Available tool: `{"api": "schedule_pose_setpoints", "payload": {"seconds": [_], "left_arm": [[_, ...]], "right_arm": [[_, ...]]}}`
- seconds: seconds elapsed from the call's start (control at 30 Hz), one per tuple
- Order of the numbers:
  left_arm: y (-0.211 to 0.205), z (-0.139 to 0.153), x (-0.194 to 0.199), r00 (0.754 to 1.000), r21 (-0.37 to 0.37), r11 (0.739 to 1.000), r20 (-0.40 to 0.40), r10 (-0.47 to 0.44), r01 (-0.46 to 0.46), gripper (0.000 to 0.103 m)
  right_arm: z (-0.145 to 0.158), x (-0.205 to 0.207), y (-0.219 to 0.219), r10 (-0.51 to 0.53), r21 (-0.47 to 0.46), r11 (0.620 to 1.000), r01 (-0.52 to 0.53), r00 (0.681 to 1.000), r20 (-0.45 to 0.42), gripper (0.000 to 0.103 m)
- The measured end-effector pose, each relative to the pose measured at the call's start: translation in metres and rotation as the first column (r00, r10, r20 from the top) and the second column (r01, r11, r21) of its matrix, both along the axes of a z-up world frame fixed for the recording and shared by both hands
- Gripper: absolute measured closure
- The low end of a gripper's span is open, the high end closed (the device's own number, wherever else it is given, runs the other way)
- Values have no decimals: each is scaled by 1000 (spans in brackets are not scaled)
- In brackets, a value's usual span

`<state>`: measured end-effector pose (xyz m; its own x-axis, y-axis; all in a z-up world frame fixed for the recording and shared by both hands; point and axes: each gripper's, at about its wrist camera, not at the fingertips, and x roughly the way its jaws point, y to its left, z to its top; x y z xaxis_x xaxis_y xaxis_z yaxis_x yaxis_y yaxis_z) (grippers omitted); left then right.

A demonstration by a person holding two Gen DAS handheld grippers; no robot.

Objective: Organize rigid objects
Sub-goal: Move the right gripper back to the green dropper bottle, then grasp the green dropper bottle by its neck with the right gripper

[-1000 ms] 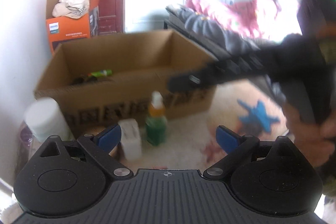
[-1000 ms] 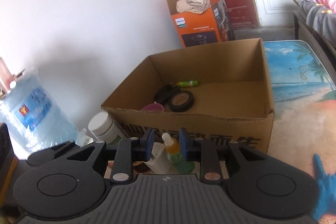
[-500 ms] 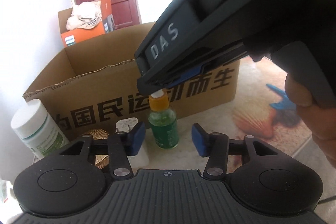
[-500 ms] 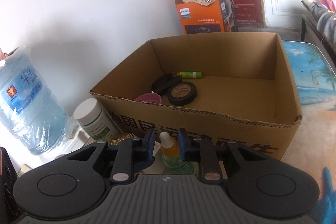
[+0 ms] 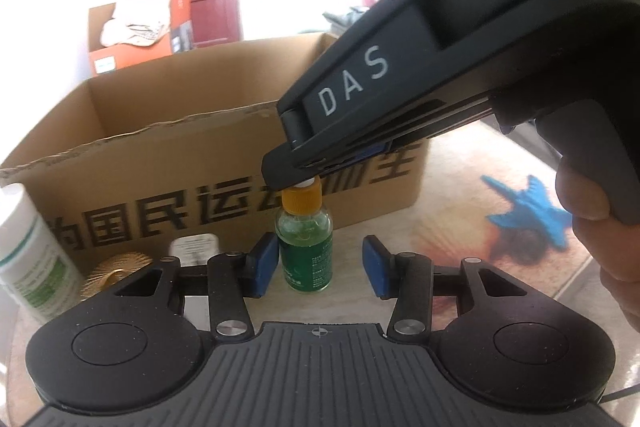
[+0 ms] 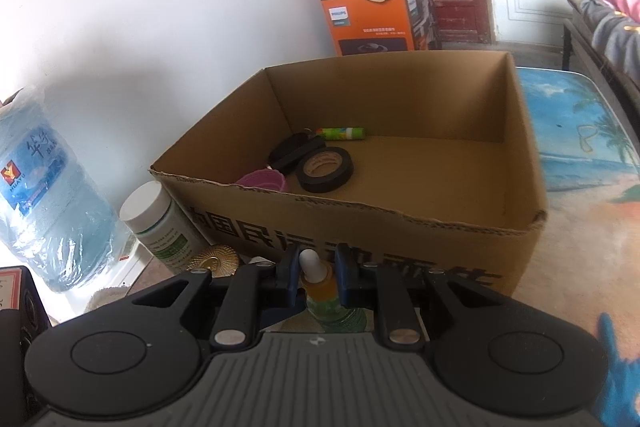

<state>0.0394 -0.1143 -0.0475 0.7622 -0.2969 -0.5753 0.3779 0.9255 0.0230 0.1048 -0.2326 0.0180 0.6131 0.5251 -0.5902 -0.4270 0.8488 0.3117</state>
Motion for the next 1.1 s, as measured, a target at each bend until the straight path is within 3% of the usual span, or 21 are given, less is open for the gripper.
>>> {"api": "schedule_pose_setpoints", "payload": {"seconds": [0.2, 0.47, 0.73, 1.1], "left_arm": [[-3, 1, -6, 998, -79, 995, -8, -68, 67, 56], [-18, -17, 0, 999, 57, 997, -2, -44, 44, 57], [-37, -32, 13, 999, 73, 997, -11, -34, 35, 71], [-42, -21, 11, 1000, 72, 997, 2, -20, 20, 72]], "right_arm": [[-2, -7, -16, -46, -12, 999, 46, 999, 3, 83], [-6, -3, -18, -41, 9, 999, 41, 999, -8, 81], [-9, -1, -22, -21, 24, 999, 21, 1000, -12, 80], [4, -18, -27, -32, 31, 999, 31, 999, 13, 80]]}}
